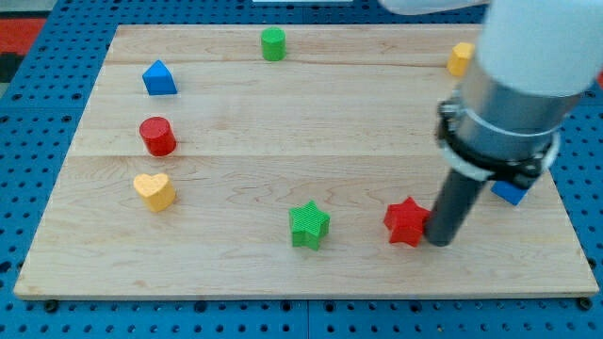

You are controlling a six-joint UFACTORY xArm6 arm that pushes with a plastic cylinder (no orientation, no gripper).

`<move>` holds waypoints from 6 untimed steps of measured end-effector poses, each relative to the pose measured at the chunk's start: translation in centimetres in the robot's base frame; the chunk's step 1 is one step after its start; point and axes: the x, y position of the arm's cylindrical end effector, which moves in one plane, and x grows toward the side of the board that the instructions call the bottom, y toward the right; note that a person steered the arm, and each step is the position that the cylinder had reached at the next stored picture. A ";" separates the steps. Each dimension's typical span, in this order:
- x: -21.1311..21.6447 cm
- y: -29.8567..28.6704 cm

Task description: Move the red star towards the center

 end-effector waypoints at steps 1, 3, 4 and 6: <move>0.0 -1.3; -2.7 -6.6; -4.2 -6.6; -5.9 -8.3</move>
